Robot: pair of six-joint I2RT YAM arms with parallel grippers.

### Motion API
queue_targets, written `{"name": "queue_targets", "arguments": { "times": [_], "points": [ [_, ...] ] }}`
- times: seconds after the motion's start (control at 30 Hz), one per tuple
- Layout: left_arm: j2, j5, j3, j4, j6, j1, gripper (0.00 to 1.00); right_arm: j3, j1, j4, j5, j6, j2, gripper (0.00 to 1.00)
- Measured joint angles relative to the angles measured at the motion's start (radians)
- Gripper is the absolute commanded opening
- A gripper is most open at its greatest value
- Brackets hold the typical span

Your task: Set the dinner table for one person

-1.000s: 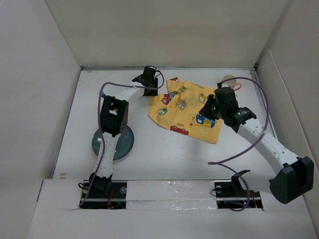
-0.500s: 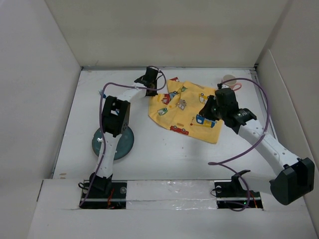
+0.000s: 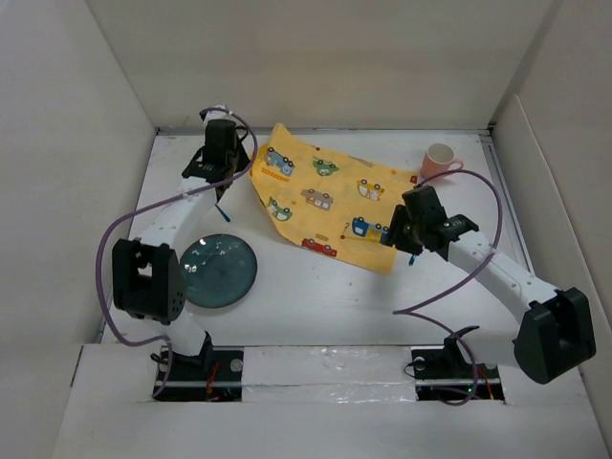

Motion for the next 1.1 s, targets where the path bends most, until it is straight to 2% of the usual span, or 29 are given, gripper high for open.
{"name": "queue_targets", "arguments": {
  "times": [0.1,0.27,0.63,0.7,0.73,0.77,0.83,0.9,1.1],
  "points": [
    [-0.075,-0.018,-0.115,0.033,-0.028,-0.011,0.0,-0.033,0.0,-0.041,0.013,0.034,-0.012,0.48],
    [-0.084,-0.029,-0.24,0.025,-0.049,-0.018,0.0,-0.076,0.012,-0.075,0.011,0.088,0.004,0.49],
    [-0.109,-0.045,-0.265,0.034,-0.039,-0.018,0.0,-0.088,0.016,-0.017,-0.031,0.153,0.213,0.48],
    [-0.118,-0.051,-0.269,0.034,-0.032,-0.018,0.0,-0.084,0.015,0.005,-0.047,0.158,0.253,0.42],
    [-0.121,-0.055,-0.272,0.036,-0.029,-0.018,0.0,-0.077,0.014,0.01,-0.057,0.163,0.264,0.36],
    [-0.124,-0.057,-0.276,0.037,-0.027,-0.018,0.0,-0.072,0.014,0.019,-0.062,0.166,0.273,0.22],
    [-0.126,-0.059,-0.281,0.038,-0.024,-0.018,0.0,-0.06,0.012,0.039,-0.074,0.177,0.294,0.09],
    [-0.126,-0.06,-0.286,0.039,-0.021,-0.018,0.0,-0.053,0.01,0.058,-0.079,0.189,0.307,0.0],
    [-0.132,-0.063,-0.312,0.04,-0.018,-0.018,0.0,0.007,-0.043,0.024,-0.009,0.163,0.314,0.0]
  ]
}}
